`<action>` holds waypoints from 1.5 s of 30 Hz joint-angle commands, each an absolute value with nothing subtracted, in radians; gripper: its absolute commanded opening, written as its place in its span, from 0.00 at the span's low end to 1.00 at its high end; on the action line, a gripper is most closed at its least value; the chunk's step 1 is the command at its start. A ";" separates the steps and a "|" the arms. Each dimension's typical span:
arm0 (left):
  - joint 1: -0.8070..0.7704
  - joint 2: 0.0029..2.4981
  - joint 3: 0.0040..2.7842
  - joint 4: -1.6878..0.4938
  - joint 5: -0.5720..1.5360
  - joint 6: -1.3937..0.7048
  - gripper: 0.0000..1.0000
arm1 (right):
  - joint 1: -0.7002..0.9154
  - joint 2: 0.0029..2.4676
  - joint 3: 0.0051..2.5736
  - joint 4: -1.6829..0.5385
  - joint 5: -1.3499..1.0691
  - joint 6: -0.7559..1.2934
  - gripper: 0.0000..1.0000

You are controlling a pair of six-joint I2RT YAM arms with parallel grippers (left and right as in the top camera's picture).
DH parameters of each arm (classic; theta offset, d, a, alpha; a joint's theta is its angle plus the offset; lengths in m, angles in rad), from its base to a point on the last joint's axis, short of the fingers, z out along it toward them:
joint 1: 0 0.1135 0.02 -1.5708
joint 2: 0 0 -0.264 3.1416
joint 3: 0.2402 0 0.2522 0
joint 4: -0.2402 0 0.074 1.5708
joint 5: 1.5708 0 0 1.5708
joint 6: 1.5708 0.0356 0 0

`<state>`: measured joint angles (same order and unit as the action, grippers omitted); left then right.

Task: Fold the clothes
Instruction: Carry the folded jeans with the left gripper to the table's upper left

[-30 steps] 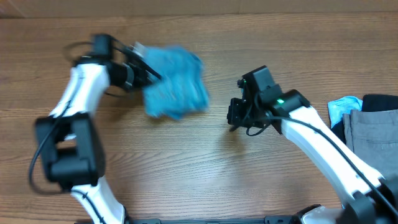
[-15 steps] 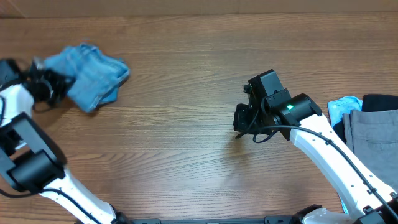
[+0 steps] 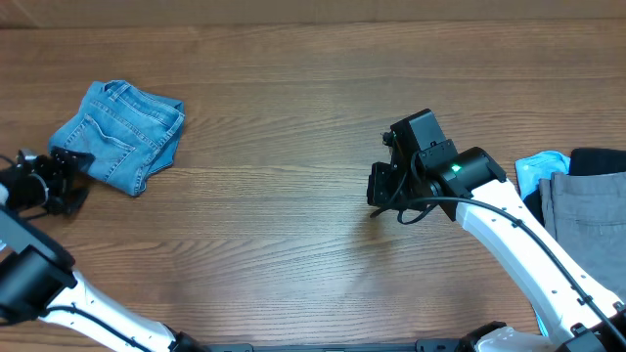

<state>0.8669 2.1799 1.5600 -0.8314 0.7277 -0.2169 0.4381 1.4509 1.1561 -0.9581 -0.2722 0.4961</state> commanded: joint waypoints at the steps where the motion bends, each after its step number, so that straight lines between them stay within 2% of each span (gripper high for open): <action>1: 0.888 2.009 1.567 -0.855 0.733 -0.062 0.91 | 0.437 1.437 1.167 -0.955 -0.262 0.487 0.05; 3: 0.870 1.925 1.567 -0.855 0.736 -0.031 0.91 | 0.437 1.437 1.167 -0.950 -0.262 0.487 0.05; 5: 0.835 1.851 1.567 -0.849 0.727 0.035 0.86 | 0.437 1.437 1.167 -0.946 -0.262 0.487 0.05; 6: 0.808 1.818 1.567 -0.842 0.710 0.063 0.75 | 0.436 1.437 1.167 -0.945 -0.262 0.492 0.05; 8: 0.744 1.778 1.567 -0.830 0.661 0.109 0.44 | 0.437 1.437 1.167 -0.941 -0.262 0.498 0.05; 9: 0.712 1.771 1.567 -0.831 0.636 0.141 0.36 | 0.437 1.437 1.167 -0.940 -0.262 0.498 0.05; 10: 0.676 1.771 1.567 -0.840 0.588 0.170 0.18 | 0.437 1.437 1.167 -0.937 -0.262 0.499 0.05; 11: 0.640 1.776 1.565 -0.849 0.537 0.173 0.04 | 0.437 1.437 1.167 -0.936 -0.262 0.500 0.05; 16: 0.444 1.908 1.546 -0.827 0.279 0.139 0.10 | 0.437 1.437 1.167 -0.937 -0.263 0.511 0.05; 21: 0.378 2.098 1.546 -0.768 0.289 0.078 0.04 | 0.437 1.437 1.167 -0.937 -0.263 0.527 0.05; 25: 0.356 2.214 1.546 -0.742 0.290 0.043 0.07 | 0.437 1.437 1.167 -0.937 -0.262 0.528 0.05; 28: 0.345 2.273 1.546 -0.724 0.352 0.011 0.08 | 0.437 1.437 1.167 -0.935 -0.262 0.529 0.05; 32: 0.343 2.289 1.546 -0.628 0.565 -0.086 0.09 | 0.437 1.437 1.167 -0.928 -0.262 0.529 0.05; 37: 0.340 2.287 1.550 -0.418 0.662 -0.393 0.11 | 0.437 1.437 1.167 -0.929 -0.263 0.529 0.05; 39: 0.344 2.280 1.559 -0.393 0.689 -0.400 0.11 | 0.437 1.437 1.167 -0.931 -0.263 0.529 0.05; 41: 0.355 2.255 1.580 -0.409 0.689 -0.352 0.17 | 0.437 1.437 1.167 -0.936 -0.263 0.529 0.05; 45: 0.381 2.140 1.636 -0.566 0.614 -0.176 0.22 | 0.437 1.437 1.167 -0.945 -0.263 0.529 0.05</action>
<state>0.3607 2.2406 1.5875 -0.4831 0.6579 -0.2913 0.4381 1.4509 1.1564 -0.9451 -0.2722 0.5236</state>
